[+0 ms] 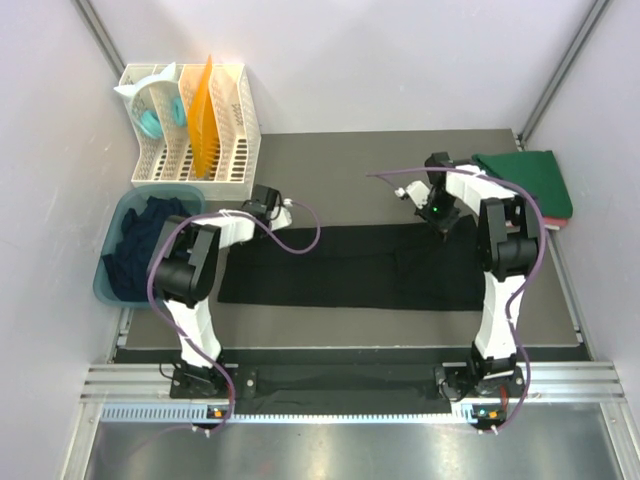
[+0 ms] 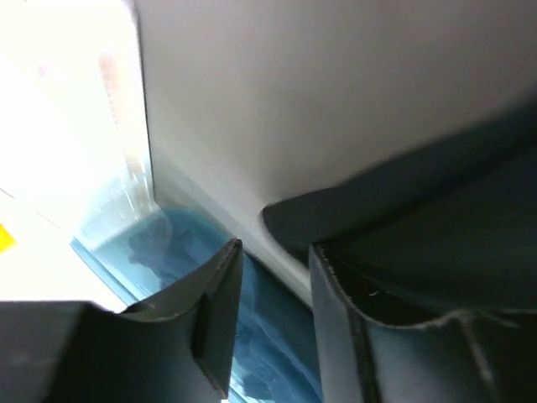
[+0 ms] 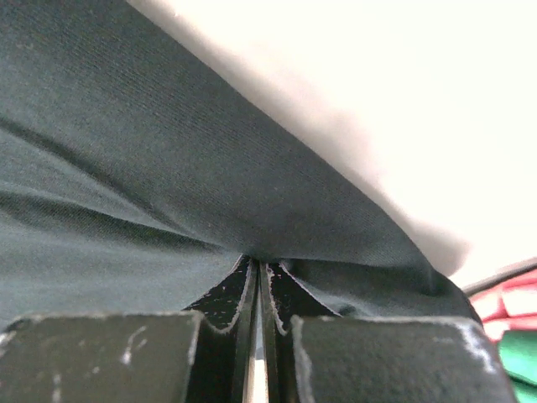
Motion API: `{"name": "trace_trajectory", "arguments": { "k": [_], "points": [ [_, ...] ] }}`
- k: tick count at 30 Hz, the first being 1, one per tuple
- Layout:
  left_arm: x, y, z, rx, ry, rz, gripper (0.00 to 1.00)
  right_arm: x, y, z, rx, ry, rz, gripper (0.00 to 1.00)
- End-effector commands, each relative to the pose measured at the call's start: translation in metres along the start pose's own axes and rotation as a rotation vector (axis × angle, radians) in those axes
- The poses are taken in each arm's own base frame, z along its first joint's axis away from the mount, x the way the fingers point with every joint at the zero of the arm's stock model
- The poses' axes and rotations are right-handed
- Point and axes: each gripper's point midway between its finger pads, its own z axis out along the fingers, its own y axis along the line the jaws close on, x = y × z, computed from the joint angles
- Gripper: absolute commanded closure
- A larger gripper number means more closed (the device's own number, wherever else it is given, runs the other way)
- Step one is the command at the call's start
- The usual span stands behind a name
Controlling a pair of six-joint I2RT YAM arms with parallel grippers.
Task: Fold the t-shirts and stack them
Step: Rotate the tshirt 80 degrees
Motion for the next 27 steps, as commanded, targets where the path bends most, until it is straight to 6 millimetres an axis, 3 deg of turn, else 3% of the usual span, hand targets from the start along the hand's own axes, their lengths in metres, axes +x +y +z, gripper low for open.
{"name": "trace_trajectory", "arguments": {
  "k": [1, 3, 13, 20, 27],
  "points": [
    [0.034, 0.018, 0.008, -0.026, 0.073, -0.18, 0.47, -0.038, -0.033, 0.034, 0.141, -0.059, -0.077, 1.0],
    [0.035, 0.04, 0.003, -0.07, 0.052, -0.242, 0.42, -0.042, -0.029, 0.038, 0.14, -0.055, -0.1, 1.0],
    [0.032, 0.092, -0.028, -0.185, -0.06, -0.34, 0.45, -0.067, -0.019, 0.049, 0.148, -0.063, -0.151, 1.0],
    [0.023, 0.11, -0.07, -0.177, -0.208, -0.355, 0.46, -0.084, -0.034, 0.051, 0.202, -0.077, -0.165, 1.0],
    [0.03, 0.13, -0.088, -0.239, -0.216, -0.331, 0.46, -0.119, -0.061, 0.04, 0.288, -0.145, -0.172, 1.0]
  ]
}}
